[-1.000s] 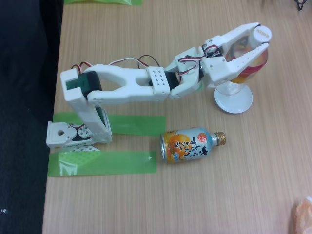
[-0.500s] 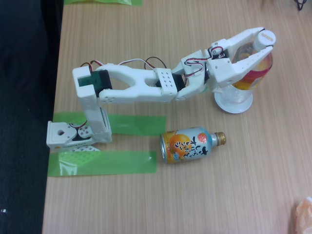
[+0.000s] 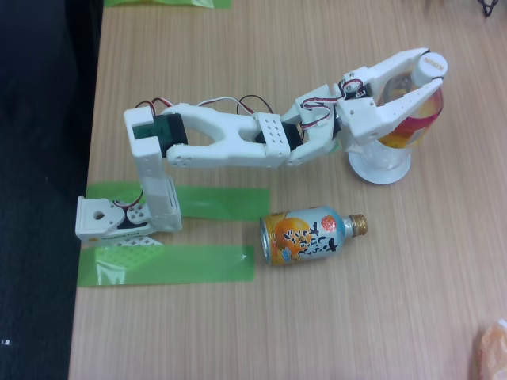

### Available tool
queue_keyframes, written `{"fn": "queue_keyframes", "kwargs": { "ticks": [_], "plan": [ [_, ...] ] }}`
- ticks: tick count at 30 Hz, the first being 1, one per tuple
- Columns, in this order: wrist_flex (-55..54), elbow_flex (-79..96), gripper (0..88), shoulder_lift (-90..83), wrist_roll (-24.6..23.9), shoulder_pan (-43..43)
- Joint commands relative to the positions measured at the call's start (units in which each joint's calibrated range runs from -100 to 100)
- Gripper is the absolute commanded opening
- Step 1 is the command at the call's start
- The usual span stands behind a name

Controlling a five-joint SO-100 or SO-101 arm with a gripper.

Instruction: Pick up the plastic bottle and stand it up on the white place

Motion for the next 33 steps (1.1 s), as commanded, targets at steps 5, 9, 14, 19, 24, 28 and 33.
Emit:
{"fn": "queue_keyframes", "kwargs": {
  "ticks": [5, 9, 14, 19, 24, 28, 33],
  "plan": [
    [-1.0, -1.9, 10.1, 0.8, 0.2, -0.7],
    [-1.0, -2.3, 10.1, 1.0, 0.2, -1.5],
    [-1.0, -1.8, 10.1, 1.0, 0.1, -1.5],
    [-1.0, -1.7, 10.1, 1.0, 0.1, -1.5],
    [-1.0, -1.7, 10.1, 1.0, 0.1, -1.5],
    [-1.0, -1.7, 10.1, 1.0, 0.1, -1.5],
    [-1.0, -1.8, 10.1, 1.7, 0.1, -1.5]
  ]
}}
